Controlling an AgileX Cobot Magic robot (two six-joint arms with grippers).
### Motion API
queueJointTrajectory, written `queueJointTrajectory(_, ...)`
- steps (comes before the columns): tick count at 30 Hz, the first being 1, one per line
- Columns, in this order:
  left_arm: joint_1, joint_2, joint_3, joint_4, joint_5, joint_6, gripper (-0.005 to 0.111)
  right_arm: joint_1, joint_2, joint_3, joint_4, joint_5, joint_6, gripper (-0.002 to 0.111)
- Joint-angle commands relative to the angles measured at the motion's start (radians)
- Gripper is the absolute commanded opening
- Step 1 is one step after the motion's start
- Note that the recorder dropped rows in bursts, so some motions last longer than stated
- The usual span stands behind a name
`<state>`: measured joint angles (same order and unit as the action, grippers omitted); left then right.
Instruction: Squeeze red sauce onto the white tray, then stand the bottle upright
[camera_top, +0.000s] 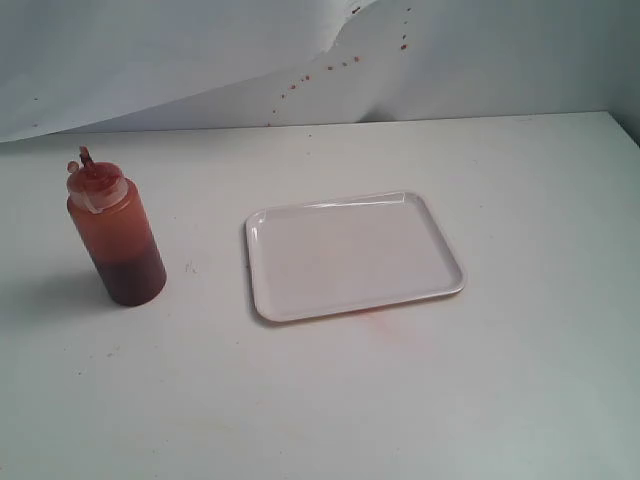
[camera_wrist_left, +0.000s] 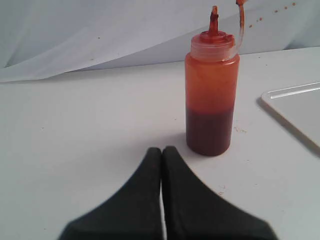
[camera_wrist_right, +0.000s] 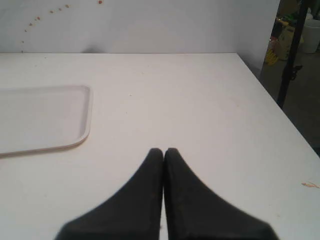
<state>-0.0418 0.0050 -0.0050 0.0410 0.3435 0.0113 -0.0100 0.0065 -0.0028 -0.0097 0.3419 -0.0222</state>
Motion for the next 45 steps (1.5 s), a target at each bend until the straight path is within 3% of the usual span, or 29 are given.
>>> queueJointTrajectory(1,0.003,-0.005,0.005,-0.008,-0.013,0.001,0.0,-0.001,-0.006,0.003,0.003,-0.002,0.002,0.0)
queueJointTrajectory(35,0.003,-0.005,0.005,-0.008,-0.013,-0.004,0.0,-0.001,-0.006,0.003,0.003,-0.002,0.002,0.0)
queueJointTrajectory(38,0.003,-0.005,0.005,0.054,-0.038,0.0,0.0,-0.001,-0.006,0.003,0.003,-0.002,0.002,0.0)
queueJointTrajectory(40,0.003,-0.005,0.005,0.007,-0.101,-0.027,0.0,-0.001,-0.006,0.003,0.003,-0.002,0.002,0.0)
queueJointTrajectory(43,0.003,-0.005,0.005,-0.255,-0.224,-0.096,0.0,-0.001,-0.006,0.003,0.003,-0.002,0.002,0.0)
queueJointTrajectory(45,0.003,-0.005,0.005,-0.353,-0.321,-0.096,0.0,-0.001,-0.006,0.003,0.003,-0.002,0.002,0.0)
